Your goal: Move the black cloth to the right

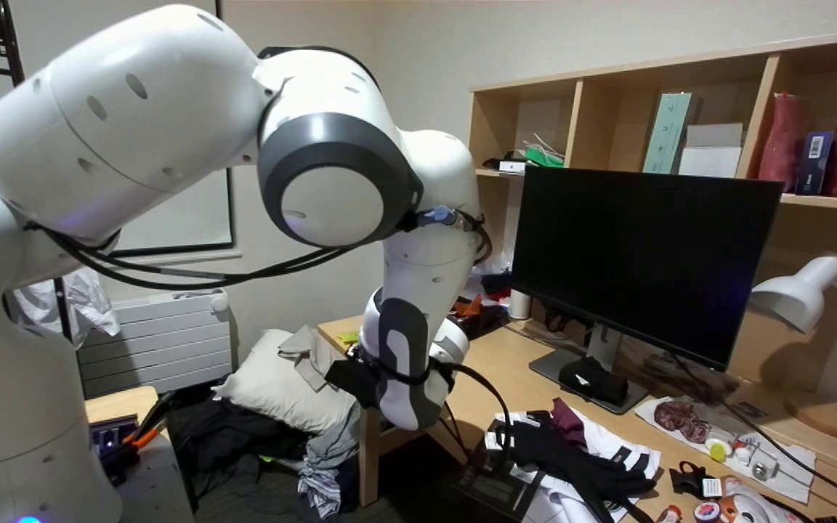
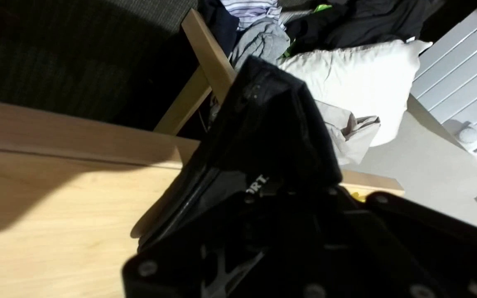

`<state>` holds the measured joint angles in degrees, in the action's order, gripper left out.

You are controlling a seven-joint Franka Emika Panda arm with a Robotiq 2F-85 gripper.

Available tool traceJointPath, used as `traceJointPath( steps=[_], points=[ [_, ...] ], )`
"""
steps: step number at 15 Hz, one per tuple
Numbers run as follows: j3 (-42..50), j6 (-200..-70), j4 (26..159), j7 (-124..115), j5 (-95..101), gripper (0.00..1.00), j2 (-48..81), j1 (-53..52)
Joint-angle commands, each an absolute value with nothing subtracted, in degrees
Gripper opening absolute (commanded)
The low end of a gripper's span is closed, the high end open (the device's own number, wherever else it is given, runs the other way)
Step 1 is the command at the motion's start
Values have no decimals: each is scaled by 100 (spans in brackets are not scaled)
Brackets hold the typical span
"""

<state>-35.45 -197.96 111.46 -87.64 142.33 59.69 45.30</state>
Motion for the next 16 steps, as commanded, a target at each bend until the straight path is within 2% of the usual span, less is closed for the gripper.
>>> traceJointPath(
  steps=[1,4,6,11,15,16],
  points=[
    [-3581,-19797,11147,-8796,14233,4,5969,4579],
    [-3820,-19797,11282,-8906,14302,1,5963,4605],
    [-4486,-19807,11474,-8918,14437,1,6387,5082],
    [-5422,-19806,11620,-9079,14547,1,7219,5859],
    [-4753,-19867,10819,-9131,14137,1,6821,5807],
    [-4280,-19828,10806,-8139,13068,1,6618,5642]
  ],
)
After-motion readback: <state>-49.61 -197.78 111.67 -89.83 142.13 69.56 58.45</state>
